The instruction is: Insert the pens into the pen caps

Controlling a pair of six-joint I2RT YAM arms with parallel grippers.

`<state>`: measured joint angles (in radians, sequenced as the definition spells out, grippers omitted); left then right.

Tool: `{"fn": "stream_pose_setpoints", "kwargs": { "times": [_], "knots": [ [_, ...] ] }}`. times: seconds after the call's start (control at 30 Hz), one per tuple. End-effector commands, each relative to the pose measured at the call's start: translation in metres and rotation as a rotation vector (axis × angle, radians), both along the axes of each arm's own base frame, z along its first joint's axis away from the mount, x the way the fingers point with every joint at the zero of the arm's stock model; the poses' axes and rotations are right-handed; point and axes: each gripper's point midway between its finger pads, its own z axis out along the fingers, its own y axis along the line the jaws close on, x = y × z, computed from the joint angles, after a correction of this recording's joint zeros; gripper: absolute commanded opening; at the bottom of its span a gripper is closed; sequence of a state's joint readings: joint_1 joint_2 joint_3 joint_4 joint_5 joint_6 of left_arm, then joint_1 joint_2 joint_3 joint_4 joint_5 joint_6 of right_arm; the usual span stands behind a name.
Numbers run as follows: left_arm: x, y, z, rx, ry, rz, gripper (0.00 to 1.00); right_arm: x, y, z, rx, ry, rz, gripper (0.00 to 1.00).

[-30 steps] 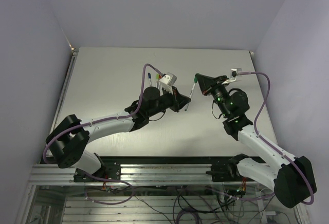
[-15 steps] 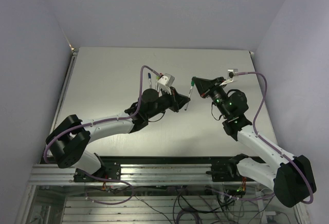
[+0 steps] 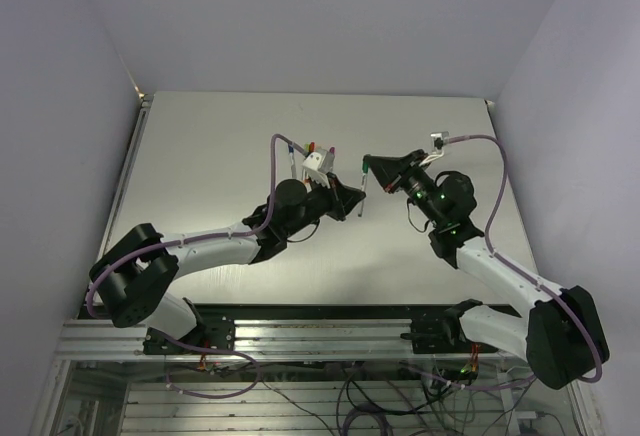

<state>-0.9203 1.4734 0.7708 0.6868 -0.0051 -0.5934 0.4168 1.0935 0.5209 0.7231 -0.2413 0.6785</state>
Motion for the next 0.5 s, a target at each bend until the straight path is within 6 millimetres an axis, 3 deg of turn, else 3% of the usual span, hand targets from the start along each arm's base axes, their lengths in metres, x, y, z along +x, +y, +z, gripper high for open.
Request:
{"fn": "stream_pose_setpoints", "kwargs": {
  "times": [0.0, 0.27, 0.37, 0.47],
  "knots": [
    [0.032, 0.030, 0.096, -0.193, -0.209, 0.182, 0.07, -0.015, 0.013, -0.066, -0.125, 0.223, 0.098, 0.00],
    [0.045, 0.045, 0.126, -0.239, -0.275, 0.235, 0.07, -0.017, 0.017, -0.112, -0.202, 0.374, 0.123, 0.00],
    [0.049, 0.042, 0.128, -0.233, -0.276, 0.222, 0.07, -0.016, 0.018, -0.113, -0.192, 0.372, 0.119, 0.00],
    [0.050, 0.033, 0.118, -0.194, -0.254, 0.191, 0.07, -0.007, 0.018, -0.099, -0.184, 0.330, 0.095, 0.00]
  ]
}}
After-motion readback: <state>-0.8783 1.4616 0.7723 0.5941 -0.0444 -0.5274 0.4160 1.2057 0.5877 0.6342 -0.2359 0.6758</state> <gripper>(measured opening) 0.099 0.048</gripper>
